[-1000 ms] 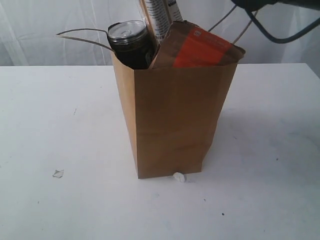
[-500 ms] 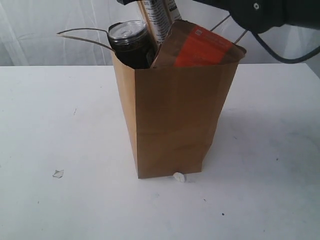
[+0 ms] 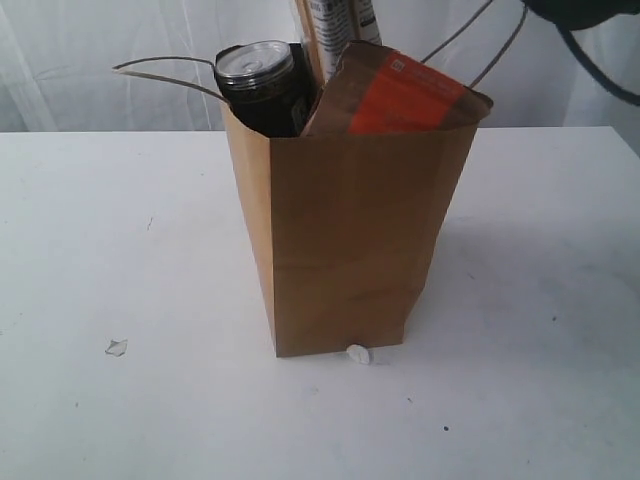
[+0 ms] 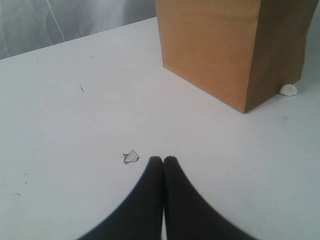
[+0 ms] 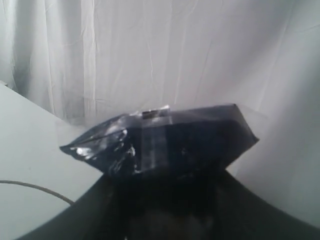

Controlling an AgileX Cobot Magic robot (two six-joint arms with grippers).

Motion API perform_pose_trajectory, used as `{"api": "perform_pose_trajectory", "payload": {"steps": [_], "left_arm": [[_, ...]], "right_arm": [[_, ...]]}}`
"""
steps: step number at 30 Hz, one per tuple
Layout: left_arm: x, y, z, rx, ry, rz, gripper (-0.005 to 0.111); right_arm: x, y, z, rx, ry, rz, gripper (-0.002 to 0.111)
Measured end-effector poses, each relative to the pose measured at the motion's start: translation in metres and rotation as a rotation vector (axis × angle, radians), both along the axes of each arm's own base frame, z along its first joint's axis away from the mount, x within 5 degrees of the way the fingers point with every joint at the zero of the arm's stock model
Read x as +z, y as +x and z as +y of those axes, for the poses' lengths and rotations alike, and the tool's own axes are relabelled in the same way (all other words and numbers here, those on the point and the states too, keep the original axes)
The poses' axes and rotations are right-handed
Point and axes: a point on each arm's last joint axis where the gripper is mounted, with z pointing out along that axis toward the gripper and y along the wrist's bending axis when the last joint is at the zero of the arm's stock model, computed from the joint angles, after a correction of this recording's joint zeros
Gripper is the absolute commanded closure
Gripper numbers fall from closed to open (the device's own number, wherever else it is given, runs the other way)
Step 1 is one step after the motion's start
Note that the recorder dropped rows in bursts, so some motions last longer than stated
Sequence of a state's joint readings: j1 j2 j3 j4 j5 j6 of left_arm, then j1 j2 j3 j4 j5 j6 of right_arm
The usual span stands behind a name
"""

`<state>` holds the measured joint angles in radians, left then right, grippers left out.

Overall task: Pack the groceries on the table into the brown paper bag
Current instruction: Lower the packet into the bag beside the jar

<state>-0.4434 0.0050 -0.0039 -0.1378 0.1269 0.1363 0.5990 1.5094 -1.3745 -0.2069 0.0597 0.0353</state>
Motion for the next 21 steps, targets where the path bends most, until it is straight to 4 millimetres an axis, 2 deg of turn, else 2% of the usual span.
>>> {"api": "perform_pose_trajectory", "payload": {"steps": [5, 11, 21], "left_arm": [[0.0, 0.0, 0.0, 0.0, 0.0, 0.0, 0.107], [0.0, 0.0, 0.0, 0.0, 0.0, 0.0, 0.107], [0.0, 0.0, 0.0, 0.0, 0.0, 0.0, 0.107]], "right_arm": [[0.003, -0.007, -0.004, -0.008, 0.012, 0.05, 0.108], [-0.004, -0.023, 0.011, 0.052, -0.037, 0.07, 0.108], [-0.009, -0.029, 0.009, 0.051, -0.083, 0.116, 0.108]]}}
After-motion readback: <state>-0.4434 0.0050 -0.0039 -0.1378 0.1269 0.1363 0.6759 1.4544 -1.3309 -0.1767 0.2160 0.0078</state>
